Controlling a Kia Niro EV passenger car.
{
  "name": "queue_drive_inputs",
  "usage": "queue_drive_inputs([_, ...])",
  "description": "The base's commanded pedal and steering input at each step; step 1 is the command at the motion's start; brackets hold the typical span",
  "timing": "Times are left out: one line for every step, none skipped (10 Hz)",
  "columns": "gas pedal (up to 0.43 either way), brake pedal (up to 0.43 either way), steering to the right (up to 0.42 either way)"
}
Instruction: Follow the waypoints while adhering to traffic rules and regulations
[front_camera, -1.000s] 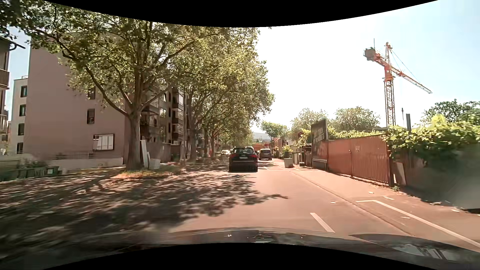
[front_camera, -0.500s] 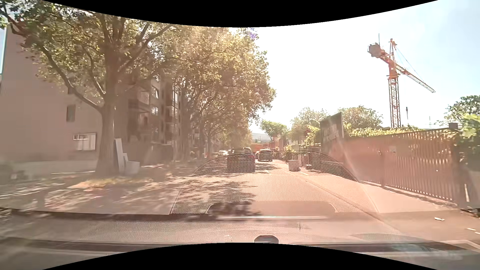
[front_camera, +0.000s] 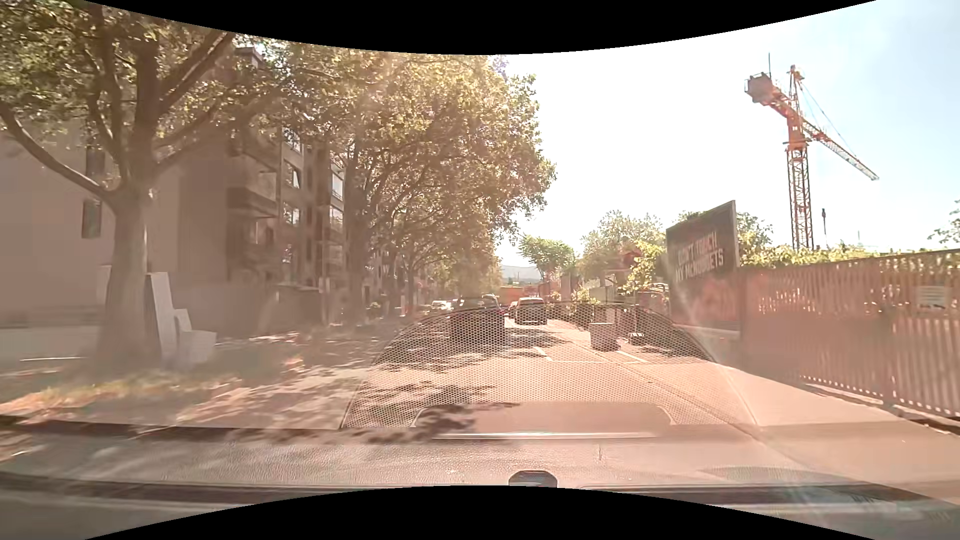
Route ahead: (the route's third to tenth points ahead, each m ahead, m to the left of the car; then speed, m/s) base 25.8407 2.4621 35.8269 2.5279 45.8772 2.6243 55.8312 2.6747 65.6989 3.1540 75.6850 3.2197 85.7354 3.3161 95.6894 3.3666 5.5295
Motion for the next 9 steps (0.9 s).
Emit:
queue_drive_inputs([0.087,0.000,0.003])
queue_drive_inputs([0.087,0.000,0.004])
queue_drive_inputs([0.087,0.000,0.002])
queue_drive_inputs([0.087,0.000,-0.003])
queue_drive_inputs([0.098,0.000,-0.009])
queue_drive_inputs([0.098,0.000,-0.010])
queue_drive_inputs([0.110,0.000,-0.006])
queue_drive_inputs([0.118,0.000,0.000])
queue_drive_inputs([0.130,0.000,0.000])
